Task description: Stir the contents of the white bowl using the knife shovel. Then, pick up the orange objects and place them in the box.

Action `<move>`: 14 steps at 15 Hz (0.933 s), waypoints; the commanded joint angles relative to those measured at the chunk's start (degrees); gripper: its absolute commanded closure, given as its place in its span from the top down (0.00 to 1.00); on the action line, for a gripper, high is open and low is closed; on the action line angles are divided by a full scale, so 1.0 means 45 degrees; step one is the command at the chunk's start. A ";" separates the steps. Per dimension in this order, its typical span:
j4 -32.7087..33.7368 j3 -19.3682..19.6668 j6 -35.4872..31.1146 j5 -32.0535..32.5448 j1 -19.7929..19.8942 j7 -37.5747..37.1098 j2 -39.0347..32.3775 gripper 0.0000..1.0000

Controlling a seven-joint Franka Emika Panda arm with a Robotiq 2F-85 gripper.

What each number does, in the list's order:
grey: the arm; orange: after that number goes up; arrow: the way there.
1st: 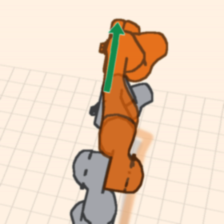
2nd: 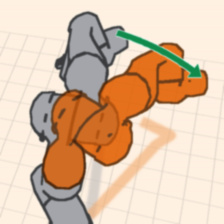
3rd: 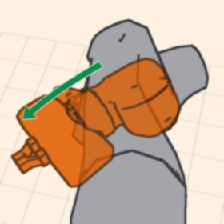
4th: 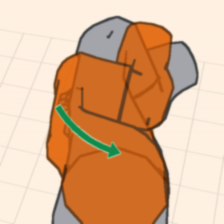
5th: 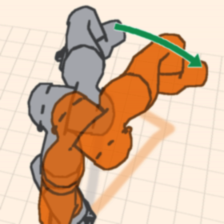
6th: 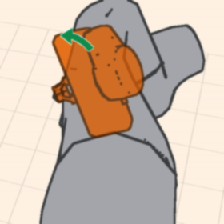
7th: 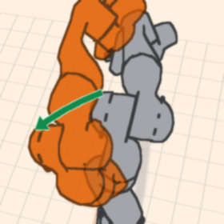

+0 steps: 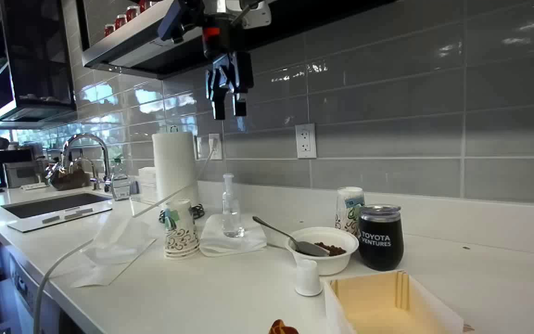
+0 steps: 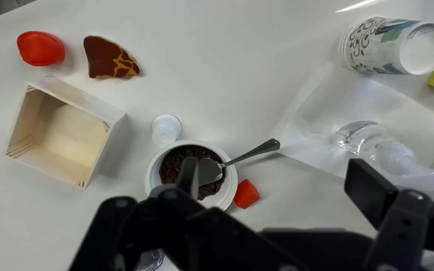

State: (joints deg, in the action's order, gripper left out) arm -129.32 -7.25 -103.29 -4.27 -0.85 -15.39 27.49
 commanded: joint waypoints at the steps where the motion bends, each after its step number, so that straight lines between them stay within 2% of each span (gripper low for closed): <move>1: 0.0028 0.0056 0.0017 0.0030 -0.0066 -0.0023 -0.0009 1.00; 8: 0.0038 0.0056 0.0017 0.0030 -0.0066 -0.0022 -0.0002 1.00; 12: -0.0559 -0.0185 -0.0442 0.0089 0.0260 -0.1669 -0.0047 1.00; 14: -0.0978 -0.0311 -0.0752 -0.0065 0.0463 -0.3035 -0.0111 1.00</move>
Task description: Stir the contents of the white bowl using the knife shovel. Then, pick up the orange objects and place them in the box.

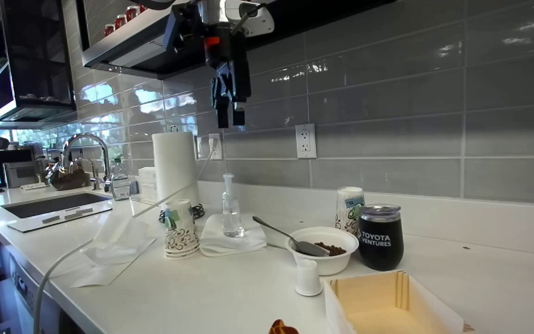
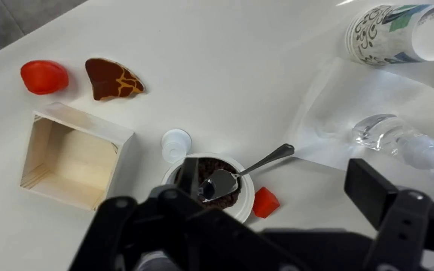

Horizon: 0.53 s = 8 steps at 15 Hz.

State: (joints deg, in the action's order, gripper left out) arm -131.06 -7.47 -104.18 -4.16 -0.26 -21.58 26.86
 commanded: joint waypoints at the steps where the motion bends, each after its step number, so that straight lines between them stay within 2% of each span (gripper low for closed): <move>1: -0.0780 -0.0286 -0.0782 -0.0235 0.0393 -0.2230 -0.0152 1.00; 8: -0.1400 -0.0250 -0.3674 -0.1286 0.0471 -0.5896 -0.2246 1.00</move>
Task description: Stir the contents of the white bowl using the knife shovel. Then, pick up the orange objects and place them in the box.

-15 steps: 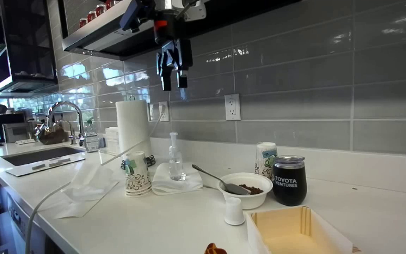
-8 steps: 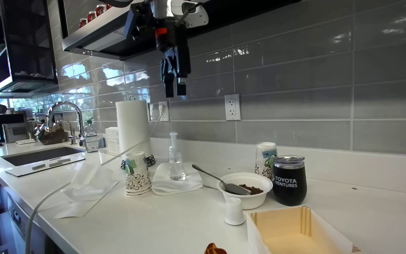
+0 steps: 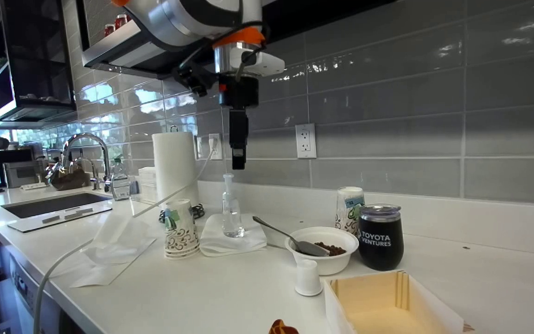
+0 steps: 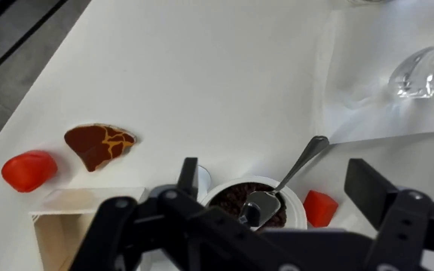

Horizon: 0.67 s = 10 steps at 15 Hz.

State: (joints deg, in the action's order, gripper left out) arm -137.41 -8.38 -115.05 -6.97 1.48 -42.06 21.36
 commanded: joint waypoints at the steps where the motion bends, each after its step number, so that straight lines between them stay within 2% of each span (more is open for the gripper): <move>1: 0.0030 -0.0035 -0.1806 -0.0835 0.0044 -0.1840 -0.1436 1.00; 6: 0.0288 0.0086 -0.4555 -0.0911 -0.0168 -0.4138 -0.3780 1.00; 10: 0.0545 0.0335 -0.5255 -0.1098 -0.0494 -0.4814 -0.5059 1.00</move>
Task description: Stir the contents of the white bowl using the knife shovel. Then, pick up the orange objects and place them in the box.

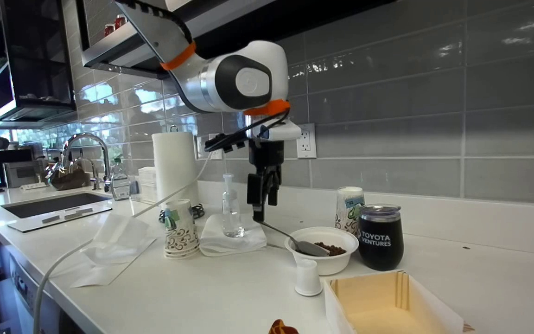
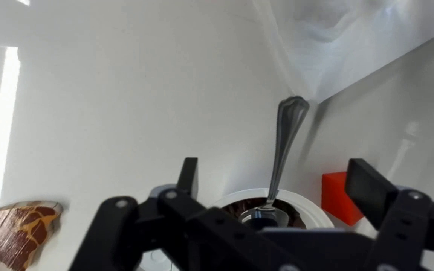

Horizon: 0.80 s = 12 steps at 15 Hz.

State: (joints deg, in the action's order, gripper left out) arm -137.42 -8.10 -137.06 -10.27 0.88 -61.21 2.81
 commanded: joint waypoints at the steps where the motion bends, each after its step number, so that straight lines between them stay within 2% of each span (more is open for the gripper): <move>1: 0.0597 0.0317 -0.0396 -0.0430 -0.0433 -0.0660 -0.1112 1.00; 2: 0.0640 0.0364 -0.0469 -0.0495 -0.0498 -0.0768 -0.1271 1.00; 3: 0.0686 0.0416 -0.0494 -0.0580 -0.0556 -0.0828 -0.1382 0.75; 4: 0.0724 0.0465 -0.0489 -0.0651 -0.0613 -0.0863 -0.1459 0.74; 5: 0.0758 0.0509 -0.0536 -0.0701 -0.0662 -0.0961 -0.1522 0.68; 8: 0.0818 0.0597 -0.0549 -0.0760 -0.0748 -0.1066 -0.1721 0.42; 12: 0.0758 0.0689 -0.0585 -0.0813 -0.0835 -0.1135 -0.1716 0.13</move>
State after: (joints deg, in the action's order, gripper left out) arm -134.91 -5.98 -139.06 -12.65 -1.69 -65.39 -4.30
